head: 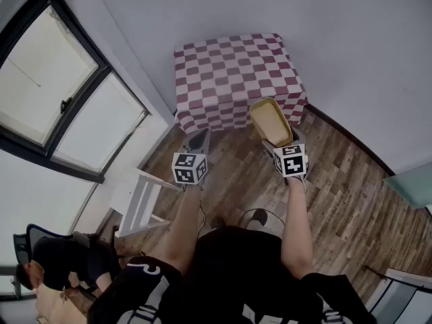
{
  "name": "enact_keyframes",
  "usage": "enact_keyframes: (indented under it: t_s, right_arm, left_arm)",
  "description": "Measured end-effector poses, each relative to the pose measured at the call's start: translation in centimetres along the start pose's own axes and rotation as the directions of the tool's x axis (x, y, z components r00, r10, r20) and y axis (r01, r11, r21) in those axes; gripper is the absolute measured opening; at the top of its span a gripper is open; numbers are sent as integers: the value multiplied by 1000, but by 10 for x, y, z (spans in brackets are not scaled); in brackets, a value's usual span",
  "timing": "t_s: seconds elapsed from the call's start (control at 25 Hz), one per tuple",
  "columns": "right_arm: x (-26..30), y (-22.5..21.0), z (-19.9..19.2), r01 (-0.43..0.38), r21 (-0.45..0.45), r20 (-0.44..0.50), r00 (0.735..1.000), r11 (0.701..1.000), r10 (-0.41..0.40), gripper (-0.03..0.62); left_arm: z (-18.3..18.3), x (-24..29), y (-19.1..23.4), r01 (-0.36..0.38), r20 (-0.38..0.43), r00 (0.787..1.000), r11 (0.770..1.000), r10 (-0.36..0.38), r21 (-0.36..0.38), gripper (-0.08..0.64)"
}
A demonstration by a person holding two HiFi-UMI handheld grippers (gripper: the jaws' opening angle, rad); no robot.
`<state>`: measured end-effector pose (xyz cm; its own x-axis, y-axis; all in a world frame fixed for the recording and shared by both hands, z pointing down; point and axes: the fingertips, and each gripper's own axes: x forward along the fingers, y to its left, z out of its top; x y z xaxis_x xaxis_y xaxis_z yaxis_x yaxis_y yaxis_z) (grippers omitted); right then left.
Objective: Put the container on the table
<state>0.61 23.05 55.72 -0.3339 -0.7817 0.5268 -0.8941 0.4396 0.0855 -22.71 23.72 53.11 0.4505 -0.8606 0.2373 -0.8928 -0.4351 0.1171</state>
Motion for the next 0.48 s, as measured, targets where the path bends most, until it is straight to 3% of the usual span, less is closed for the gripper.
enact_keyframes:
  t_s: [0.48]
  right_arm:
    - [-16, -19, -12, -14, 56, 18, 1000, 998, 13, 477]
  left_arm:
    - [1, 5, -25, -1, -5, 1000, 1000, 1, -1, 25]
